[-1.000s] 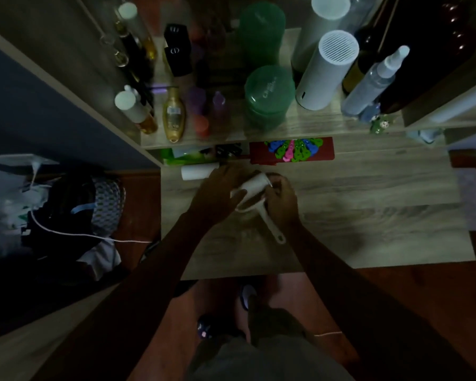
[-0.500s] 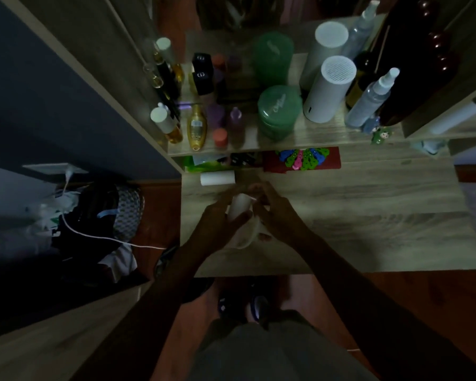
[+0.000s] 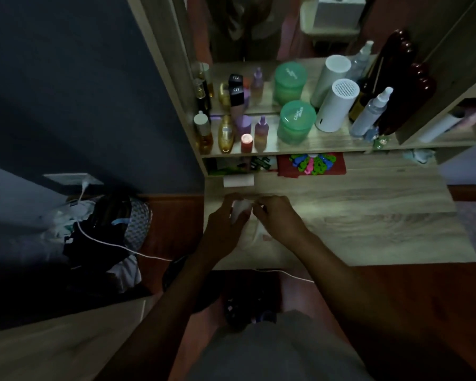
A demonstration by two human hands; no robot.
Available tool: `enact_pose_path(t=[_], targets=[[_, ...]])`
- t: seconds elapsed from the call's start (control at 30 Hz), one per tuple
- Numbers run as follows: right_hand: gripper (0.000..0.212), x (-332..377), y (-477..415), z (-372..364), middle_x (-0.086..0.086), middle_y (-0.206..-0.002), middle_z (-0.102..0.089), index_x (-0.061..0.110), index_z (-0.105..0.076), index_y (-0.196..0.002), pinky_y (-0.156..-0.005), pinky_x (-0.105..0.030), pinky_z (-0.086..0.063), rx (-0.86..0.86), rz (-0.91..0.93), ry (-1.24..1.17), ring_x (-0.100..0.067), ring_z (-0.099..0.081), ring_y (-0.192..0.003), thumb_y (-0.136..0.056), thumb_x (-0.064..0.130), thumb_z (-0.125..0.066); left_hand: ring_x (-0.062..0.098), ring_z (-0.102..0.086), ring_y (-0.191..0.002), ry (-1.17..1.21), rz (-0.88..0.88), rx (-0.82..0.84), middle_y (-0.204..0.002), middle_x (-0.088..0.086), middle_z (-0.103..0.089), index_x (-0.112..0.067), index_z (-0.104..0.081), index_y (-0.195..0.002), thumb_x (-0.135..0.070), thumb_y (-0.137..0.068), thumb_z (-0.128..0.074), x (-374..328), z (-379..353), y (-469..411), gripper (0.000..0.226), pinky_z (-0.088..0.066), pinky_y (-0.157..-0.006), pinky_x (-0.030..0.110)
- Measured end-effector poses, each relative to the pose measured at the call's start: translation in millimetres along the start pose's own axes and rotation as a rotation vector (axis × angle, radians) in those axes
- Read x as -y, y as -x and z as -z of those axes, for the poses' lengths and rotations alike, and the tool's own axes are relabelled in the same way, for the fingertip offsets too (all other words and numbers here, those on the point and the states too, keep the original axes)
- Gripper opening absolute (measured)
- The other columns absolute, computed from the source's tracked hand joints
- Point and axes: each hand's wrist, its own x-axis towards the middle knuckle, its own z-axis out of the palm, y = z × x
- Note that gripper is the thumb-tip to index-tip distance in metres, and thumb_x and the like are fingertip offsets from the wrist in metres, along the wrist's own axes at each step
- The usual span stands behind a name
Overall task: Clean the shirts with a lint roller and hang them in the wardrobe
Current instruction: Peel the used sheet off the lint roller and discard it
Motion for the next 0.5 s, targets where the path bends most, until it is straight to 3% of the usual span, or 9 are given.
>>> enact_pose_path(t=[0.03,0.1,0.2,0.27,0.4,0.5], targets=[[0.023,0.0,2.3,-3.4,-0.007,-0.073,-0.065,0.004,-0.073,-0.088,-0.064,-0.022,-0.032,-0.004,-0.018,0.030,-0.020,-0.065,-0.075,-0.097,0.016,-0.055,0.005,-0.060,-0.084,-0.024,0.002,0.007,-0.110,-0.007,-0.061,-0.022,-0.050,-0.137,-0.036,-0.101,-0.055,-2.0,1.9,2.7,0.039,-0.043,-0.062,0.007],[0.029,0.8,6.4,-8.4,-0.007,-0.070,-0.065,0.004,-0.070,-0.080,-0.064,-0.025,-0.032,-0.005,-0.035,0.059,-0.029,-0.063,-0.077,-0.097,0.019,-0.053,0.007,-0.057,-0.073,-0.070,0.007,-0.005,-0.100,-0.002,-0.062,-0.022,-0.050,-0.133,-0.040,-0.102,-0.052,-5.4,3.2,5.5,0.035,-0.041,-0.059,0.020],[0.033,2.6,8.8,-13.4,-0.009,-0.071,-0.068,0.007,-0.069,-0.075,-0.064,-0.026,-0.036,-0.010,-0.037,0.081,-0.027,-0.061,-0.075,-0.097,0.023,-0.051,0.024,-0.062,-0.080,-0.094,0.065,-0.046,-0.092,0.003,-0.061,-0.023,-0.049,-0.126,-0.044,-0.102,-0.048,-9.5,-1.5,8.5,0.032,-0.038,-0.068,0.028],[0.034,2.7,7.4,-14.0,-0.009,-0.071,-0.066,0.009,-0.068,-0.073,-0.059,-0.023,-0.038,0.002,-0.070,0.067,-0.024,-0.059,-0.074,-0.097,0.025,-0.051,0.030,-0.068,-0.080,-0.058,0.085,-0.066,-0.088,0.008,-0.066,-0.025,-0.047,-0.123,-0.047,-0.102,-0.045,-12.1,-6.0,9.1,0.030,-0.043,-0.065,0.031],[0.031,-4.9,0.8,-6.1,-0.008,-0.068,-0.064,0.011,-0.065,-0.070,-0.052,-0.021,-0.040,0.001,-0.104,0.014,-0.016,-0.059,-0.064,-0.096,0.022,-0.053,0.015,-0.059,-0.068,-0.042,0.125,-0.051,-0.086,0.000,-0.061,-0.024,-0.047,-0.124,-0.044,-0.103,-0.046,-18.1,-14.3,-2.3,0.029,-0.035,-0.053,0.018],[0.023,-12.7,-5.7,7.8,0.001,-0.062,-0.059,0.013,-0.070,-0.079,-0.049,-0.016,-0.038,-0.002,-0.141,-0.021,-0.002,-0.052,-0.050,-0.096,0.019,-0.056,0.019,-0.066,-0.070,0.054,0.144,-0.050,-0.092,0.001,-0.066,-0.026,-0.047,-0.125,-0.042,-0.103,-0.048,-21.6,-28.0,-15.2,0.028,-0.051,-0.059,0.026]])
